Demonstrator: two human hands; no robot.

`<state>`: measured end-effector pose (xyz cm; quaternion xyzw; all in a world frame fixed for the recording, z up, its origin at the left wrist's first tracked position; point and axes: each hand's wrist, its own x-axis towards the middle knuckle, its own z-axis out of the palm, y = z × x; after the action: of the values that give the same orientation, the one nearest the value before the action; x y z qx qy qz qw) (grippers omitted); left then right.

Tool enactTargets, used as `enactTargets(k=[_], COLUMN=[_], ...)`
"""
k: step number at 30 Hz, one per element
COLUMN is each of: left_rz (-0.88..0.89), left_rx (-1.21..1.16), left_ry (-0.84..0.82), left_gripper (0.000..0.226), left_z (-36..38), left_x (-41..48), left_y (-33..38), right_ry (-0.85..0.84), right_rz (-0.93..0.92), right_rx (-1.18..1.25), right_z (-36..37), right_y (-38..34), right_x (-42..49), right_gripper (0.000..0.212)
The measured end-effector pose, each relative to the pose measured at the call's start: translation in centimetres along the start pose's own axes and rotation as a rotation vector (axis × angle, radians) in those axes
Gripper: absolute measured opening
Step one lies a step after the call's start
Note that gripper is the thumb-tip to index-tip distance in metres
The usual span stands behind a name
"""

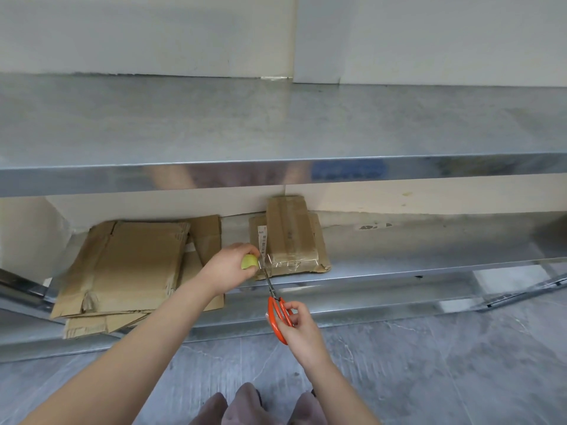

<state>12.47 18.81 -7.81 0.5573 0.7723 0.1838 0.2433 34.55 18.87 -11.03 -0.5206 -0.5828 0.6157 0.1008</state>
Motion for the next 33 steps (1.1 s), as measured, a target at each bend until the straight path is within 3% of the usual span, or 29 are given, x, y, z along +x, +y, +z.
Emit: enactTargets(k=[9, 14, 16, 21, 27, 33], left_rz=[0.015, 0.016, 0.011, -0.023, -0.053, -0.074], left_rx=[-0.002, 0.027, 0.039, 0.040, 0.042, 0.041], left_ry=[0.021, 0.023, 0.031, 0.103, 0.092, 0.096], left_gripper=[0.027, 0.026, 0.027, 0.029, 0.029, 0.029], left_z=[0.6, 0.7, 0.6, 0.2, 0.3, 0.6], left_x=[-0.2, -0.3, -0.3, 0.1, 0.1, -0.3], left_y=[-0.1, -0.1, -0.1, 0.0, 0.0, 0.2], right_ry=[0.017, 0.062, 0.090, 0.081, 0.262, 0.518], right_rz=[-0.028, -0.060, -0.078, -0.097, -0.220, -0.329], right_rx=[-0.056, -0.140, -0.207, -0.460, -0.871, -0.860], right_z=[-0.1, -0.6, -0.9, -2.0, -7.3, -15.5], right_y=[0.6, 0.9, 1.1, 1.6, 3.0, 4.1], right_x=[1.2, 1.6, 1.6, 1.3, 1.4, 3.4], right_gripper=[0.010, 0.011, 0.018, 0.061, 0.049, 0.037])
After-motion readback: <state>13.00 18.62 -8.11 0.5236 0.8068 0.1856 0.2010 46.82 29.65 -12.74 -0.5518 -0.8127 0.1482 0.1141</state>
